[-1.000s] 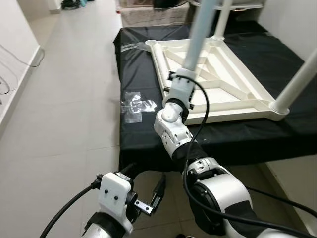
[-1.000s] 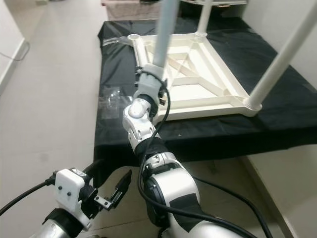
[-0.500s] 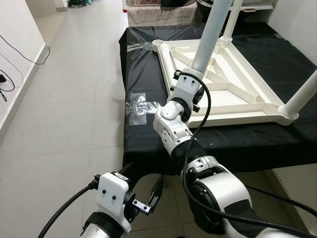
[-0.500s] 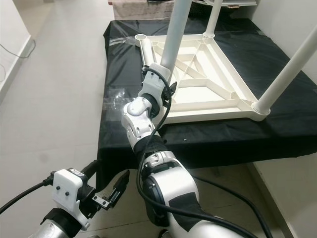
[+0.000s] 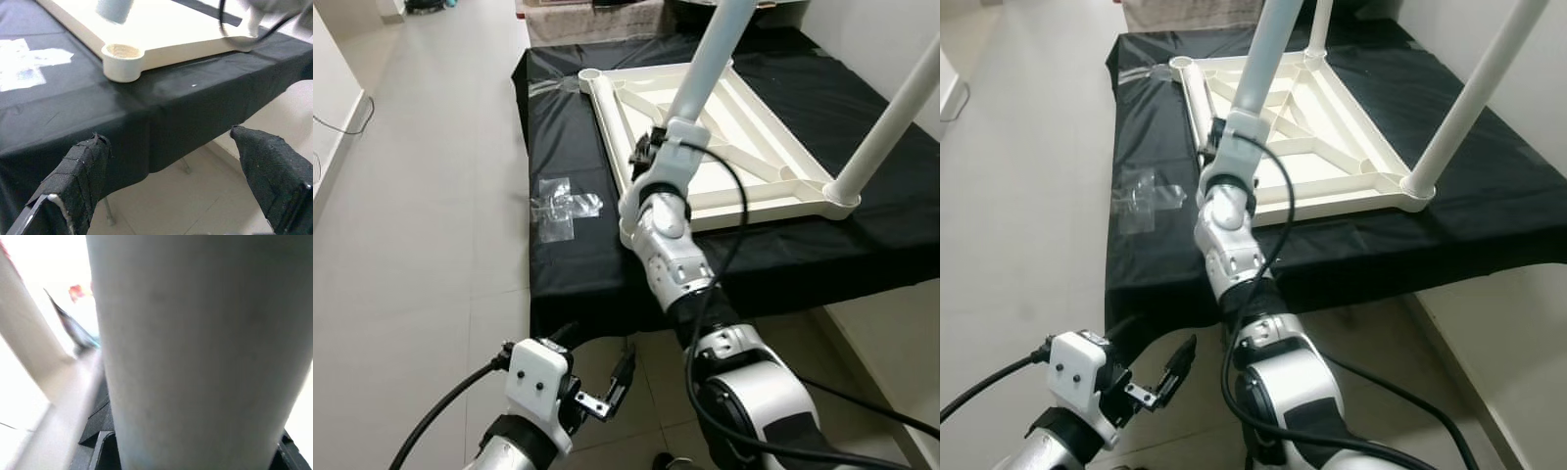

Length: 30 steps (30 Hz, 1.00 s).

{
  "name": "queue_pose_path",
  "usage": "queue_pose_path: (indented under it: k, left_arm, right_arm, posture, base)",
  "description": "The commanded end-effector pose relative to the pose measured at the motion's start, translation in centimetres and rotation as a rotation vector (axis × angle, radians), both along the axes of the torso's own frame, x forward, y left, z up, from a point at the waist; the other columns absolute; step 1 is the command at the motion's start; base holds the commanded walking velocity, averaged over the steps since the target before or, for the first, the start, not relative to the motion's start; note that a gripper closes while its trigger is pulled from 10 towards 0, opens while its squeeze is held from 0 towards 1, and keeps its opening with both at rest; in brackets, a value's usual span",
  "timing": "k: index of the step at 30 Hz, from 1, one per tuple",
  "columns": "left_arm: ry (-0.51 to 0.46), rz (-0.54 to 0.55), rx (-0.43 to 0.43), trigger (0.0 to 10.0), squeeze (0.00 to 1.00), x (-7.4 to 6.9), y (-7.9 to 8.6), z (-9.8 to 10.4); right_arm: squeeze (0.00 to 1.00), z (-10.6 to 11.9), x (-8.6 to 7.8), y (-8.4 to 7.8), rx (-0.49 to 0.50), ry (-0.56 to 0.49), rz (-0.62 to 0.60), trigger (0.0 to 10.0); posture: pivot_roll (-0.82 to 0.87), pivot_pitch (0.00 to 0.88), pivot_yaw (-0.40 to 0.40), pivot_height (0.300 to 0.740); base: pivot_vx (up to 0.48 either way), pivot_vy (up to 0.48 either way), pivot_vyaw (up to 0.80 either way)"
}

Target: Building children table

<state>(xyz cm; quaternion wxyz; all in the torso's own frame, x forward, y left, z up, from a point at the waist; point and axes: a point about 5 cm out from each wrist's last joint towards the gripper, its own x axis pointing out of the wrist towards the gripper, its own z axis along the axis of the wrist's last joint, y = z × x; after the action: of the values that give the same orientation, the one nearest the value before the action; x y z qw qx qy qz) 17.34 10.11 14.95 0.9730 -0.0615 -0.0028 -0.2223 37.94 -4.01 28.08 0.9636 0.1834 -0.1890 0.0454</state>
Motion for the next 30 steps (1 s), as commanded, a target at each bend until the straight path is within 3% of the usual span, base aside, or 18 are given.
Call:
queue_pose_path:
  k: [1, 2, 3, 5, 8, 9, 11, 18, 19, 24, 25, 30]
  left_arm:
    - [0.018, 0.011, 0.003, 10.0, 1.0, 0.0, 0.3, -0.4]
    - [0.02, 0.016, -0.005, 10.0, 1.0, 0.3, 0.4, -0.3]
    - [0.02, 0.016, -0.005, 10.0, 1.0, 0.3, 0.4, -0.3]
    - [0.008, 0.07, 0.072, 10.0, 1.0, 1.7, 1.0, -0.1]
    - [0.006, 0.096, 0.117, 10.0, 1.0, 2.3, 1.3, -0.1]
    - [-0.007, 0.117, 0.154, 10.0, 0.0, 3.1, 1.6, 0.1]
    - [-0.016, 0.129, 0.224, 10.0, 0.0, 4.2, 2.1, 0.2]
    - [0.003, 0.137, 0.29, 10.0, 0.0, 5.3, 2.7, -0.2]
    - [0.003, 0.13, 0.304, 10.0, 1.0, 5.5, 2.7, -0.3]
    - [-0.005, 0.102, 0.338, 10.0, 1.0, 6.2, 2.2, -0.5]
    - [-0.023, 0.092, 0.363, 10.0, 0.0, 7.0, 1.8, -0.4]
    - [-0.057, 0.089, 0.369, 10.0, 0.0, 8.5, 1.3, 0.2]
  right_arm:
    - [0.0, 0.3, -0.4, 0.6, 0.007, -0.025, 0.064, 10.0]
    - [0.0, 0.5, -0.7, 0.4, 0.026, -0.033, 0.143, 10.0]
    - [0.0, 0.5, -0.7, 0.4, 0.026, -0.033, 0.143, 10.0]
    - [0.0, -0.7, -1.5, 0.0, 0.047, -0.009, 0.319, 10.0]
    - [0.0, -1.5, -2.0, -0.1, 0.037, -0.002, 0.391, 10.0]
    - [0.0, -2.6, -2.6, 0.0, 0.035, 0.025, 0.465, 10.0]
    - [0.0, -4.4, -3.8, 0.3, 0.002, 0.057, 0.565, 10.0]
    - [0.0, -6.0, -5.8, 1.1, -0.022, 0.084, 0.705, 10.0]
    - [0.0, -6.2, -6.1, 1.3, -0.021, 0.092, 0.732, 10.0]
    - [0.0, -6.5, -6.8, 1.5, -0.021, 0.106, 0.769, 10.0]
    - [0.0, -6.8, -7.3, 1.7, -0.024, 0.118, 0.803, 10.0]
    - [0.0, -7.3, -8.0, 1.7, -0.036, 0.142, 0.838, 10.0]
  posture:
    - [0.08, 0.135, -0.01, 0.74]
    - [0.08, 0.127, -0.008, 0.74]
    - [0.08, 0.127, -0.008, 0.74]
    - [0.08, 0.109, -0.007, 0.74]
    - [0.08, 0.107, -0.004, 0.74]
    - [0.08, 0.101, -0.002, 0.74]
    - [0.07, 0.095, 0.0, 0.74]
    - [0.07, 0.084, 0.003, 0.74]
    - [0.07, 0.084, 0.004, 0.74]
    - [0.08, 0.079, 0.003, 0.74]
    - [0.07, 0.079, 0.002, 0.74]
    - [0.07, 0.08, 0.0, 0.74]
  base:
    - [0.0, 0.0, 0.0]
    - [0.0, 0.0, 0.0]
    - [0.0, 0.0, 0.0]
    - [0.0, 0.0, 0.0]
    - [0.0, 0.0, 0.0]
    - [0.0, 0.0, 0.0]
    - [0.0, 0.0, 0.0]
    - [0.0, 0.0, 0.0]
    - [0.0, 0.0, 0.0]
    - [0.0, 0.0, 0.0]
    - [0.0, 0.0, 0.0]
    - [0.0, 0.0, 0.0]
